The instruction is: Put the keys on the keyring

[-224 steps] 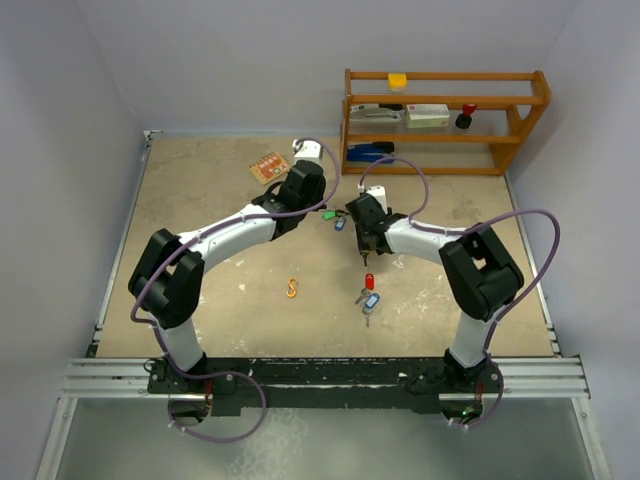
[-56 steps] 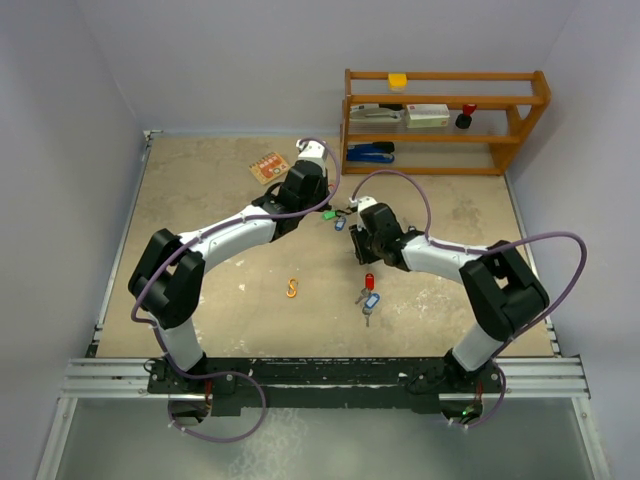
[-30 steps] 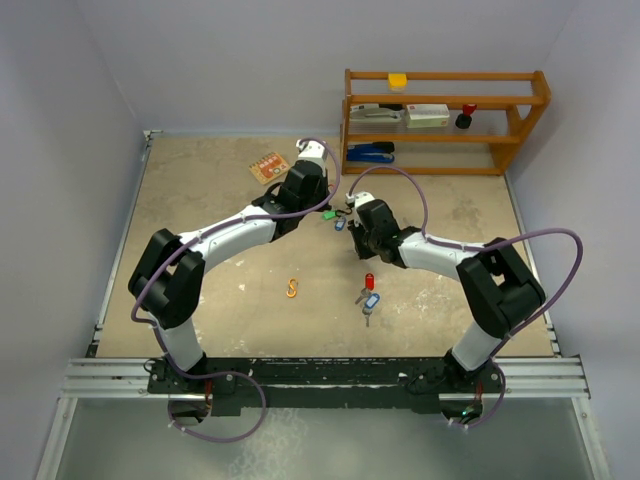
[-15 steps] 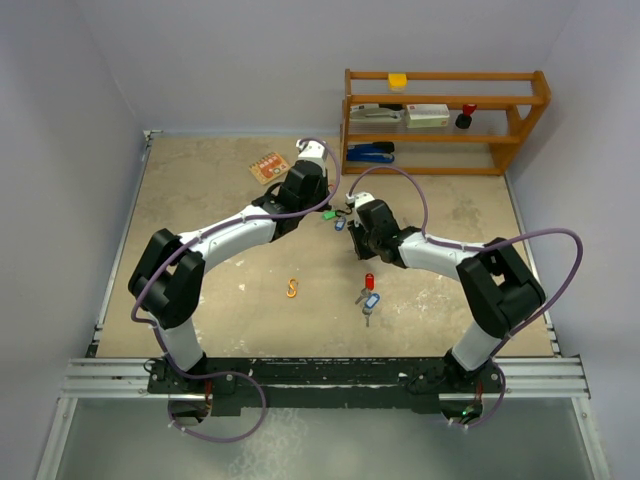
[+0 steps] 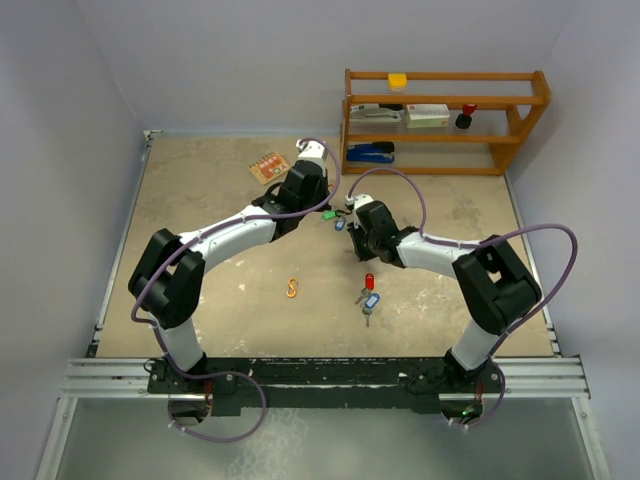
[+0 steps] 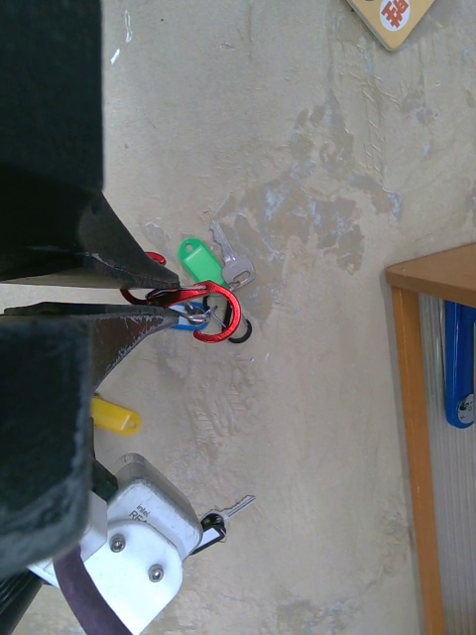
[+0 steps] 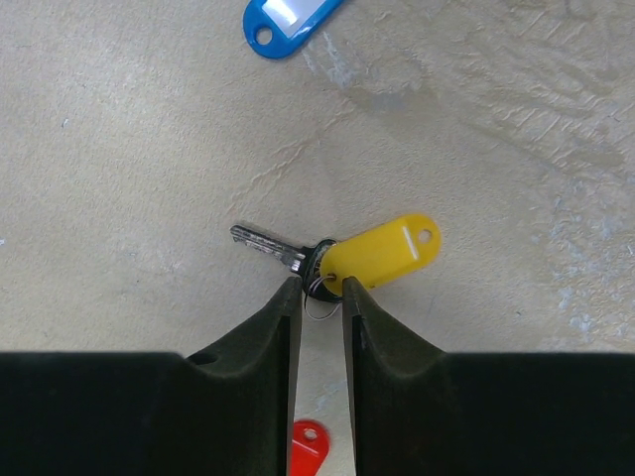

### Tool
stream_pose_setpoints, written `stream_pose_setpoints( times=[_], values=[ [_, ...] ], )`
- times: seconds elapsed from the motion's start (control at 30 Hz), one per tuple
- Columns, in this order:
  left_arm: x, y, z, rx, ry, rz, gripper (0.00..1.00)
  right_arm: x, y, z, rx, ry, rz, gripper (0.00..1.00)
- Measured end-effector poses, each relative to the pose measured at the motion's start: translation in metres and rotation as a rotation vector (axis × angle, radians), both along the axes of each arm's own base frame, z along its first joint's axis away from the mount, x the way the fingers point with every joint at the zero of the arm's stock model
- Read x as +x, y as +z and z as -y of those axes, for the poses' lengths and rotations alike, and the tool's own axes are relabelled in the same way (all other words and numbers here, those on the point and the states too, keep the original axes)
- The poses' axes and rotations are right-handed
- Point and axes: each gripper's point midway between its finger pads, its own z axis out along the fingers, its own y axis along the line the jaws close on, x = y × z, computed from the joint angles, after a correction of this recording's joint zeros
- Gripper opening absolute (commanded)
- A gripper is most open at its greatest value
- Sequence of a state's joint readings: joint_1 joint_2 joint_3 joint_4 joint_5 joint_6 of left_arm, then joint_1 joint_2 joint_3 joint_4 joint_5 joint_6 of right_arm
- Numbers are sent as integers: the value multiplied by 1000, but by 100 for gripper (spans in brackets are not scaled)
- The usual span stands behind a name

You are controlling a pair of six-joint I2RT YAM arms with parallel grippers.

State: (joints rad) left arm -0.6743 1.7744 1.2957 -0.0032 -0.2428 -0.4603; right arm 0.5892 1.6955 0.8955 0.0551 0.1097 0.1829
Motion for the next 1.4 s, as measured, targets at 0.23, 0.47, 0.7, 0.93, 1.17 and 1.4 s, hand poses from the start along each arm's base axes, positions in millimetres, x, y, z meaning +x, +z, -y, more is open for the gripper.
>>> stream_pose_setpoints(
  times=[0.23, 0.47, 0.7, 0.93, 1.17, 1.4],
  values=[
    [0, 0, 0, 0, 0, 0, 0, 0, 0, 0, 0, -1, 1, 13],
    [0, 0, 0, 0, 0, 0, 0, 0, 1, 2, -4, -7, 7, 0],
    [0, 0, 0, 0, 0, 0, 0, -1, 31, 15, 9, -46, 99, 0],
    [0, 0, 1, -4, -5, 0, 0, -4, 95, 20, 118, -60, 280, 0],
    [-4, 7, 16, -49, -65, 14, 0, -6, 119, 23, 150, -39, 370, 0],
    [-16, 18, 42, -108, -167, 29, 0, -4, 132, 18, 162, 5, 418, 0]
  ],
)
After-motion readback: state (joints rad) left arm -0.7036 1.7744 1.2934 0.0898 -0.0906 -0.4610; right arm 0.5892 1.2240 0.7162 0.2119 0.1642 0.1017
